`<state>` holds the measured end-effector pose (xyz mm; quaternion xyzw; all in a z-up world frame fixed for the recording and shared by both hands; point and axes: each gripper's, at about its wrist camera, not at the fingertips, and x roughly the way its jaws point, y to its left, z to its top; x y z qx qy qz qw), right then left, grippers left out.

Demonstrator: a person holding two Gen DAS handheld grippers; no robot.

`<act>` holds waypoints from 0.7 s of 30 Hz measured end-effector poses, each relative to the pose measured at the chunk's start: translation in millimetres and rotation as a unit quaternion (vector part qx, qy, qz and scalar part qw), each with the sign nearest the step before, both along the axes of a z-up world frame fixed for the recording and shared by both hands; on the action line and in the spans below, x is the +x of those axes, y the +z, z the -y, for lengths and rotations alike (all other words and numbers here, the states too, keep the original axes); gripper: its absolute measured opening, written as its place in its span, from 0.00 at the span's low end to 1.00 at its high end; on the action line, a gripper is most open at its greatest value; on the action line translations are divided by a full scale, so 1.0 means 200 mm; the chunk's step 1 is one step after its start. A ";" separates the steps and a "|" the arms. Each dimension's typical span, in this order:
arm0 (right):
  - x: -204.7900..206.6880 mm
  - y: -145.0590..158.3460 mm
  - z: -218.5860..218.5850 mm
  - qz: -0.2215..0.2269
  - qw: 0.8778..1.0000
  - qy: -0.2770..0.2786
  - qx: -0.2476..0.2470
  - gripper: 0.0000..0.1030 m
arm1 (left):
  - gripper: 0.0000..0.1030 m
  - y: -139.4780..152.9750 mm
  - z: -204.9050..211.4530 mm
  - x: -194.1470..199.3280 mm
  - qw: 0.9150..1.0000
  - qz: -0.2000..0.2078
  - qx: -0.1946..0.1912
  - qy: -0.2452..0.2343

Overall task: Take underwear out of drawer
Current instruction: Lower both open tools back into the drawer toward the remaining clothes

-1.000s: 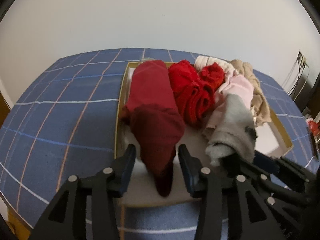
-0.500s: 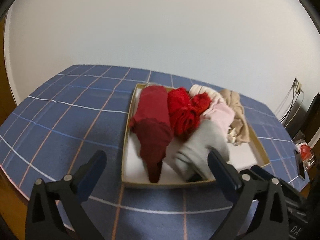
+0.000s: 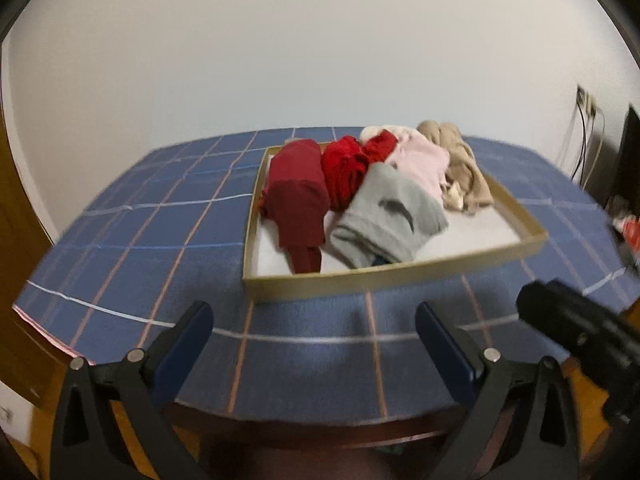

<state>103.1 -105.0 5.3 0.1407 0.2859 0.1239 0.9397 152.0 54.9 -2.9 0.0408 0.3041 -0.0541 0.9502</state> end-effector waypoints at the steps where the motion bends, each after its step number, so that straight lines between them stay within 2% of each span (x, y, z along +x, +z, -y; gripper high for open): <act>1: -0.02 0.00 0.00 0.004 1.000 -0.002 -0.002 0.64 | 1.00 -0.01 0.02 -0.03 1.000 0.005 0.009 -0.002; 4: -0.10 -0.01 0.01 0.016 1.000 -0.017 -0.013 0.64 | 1.00 -0.02 0.04 -0.08 1.000 0.005 0.012 -0.009; 12: -0.25 -0.06 0.06 0.026 0.999 -0.036 -0.013 0.64 | 1.00 -0.06 0.05 -0.21 1.000 -0.003 -0.012 -0.017; 21: -0.38 -0.11 0.11 0.024 0.999 -0.045 -0.009 0.64 | 1.00 -0.09 0.08 -0.34 1.000 0.000 -0.006 -0.025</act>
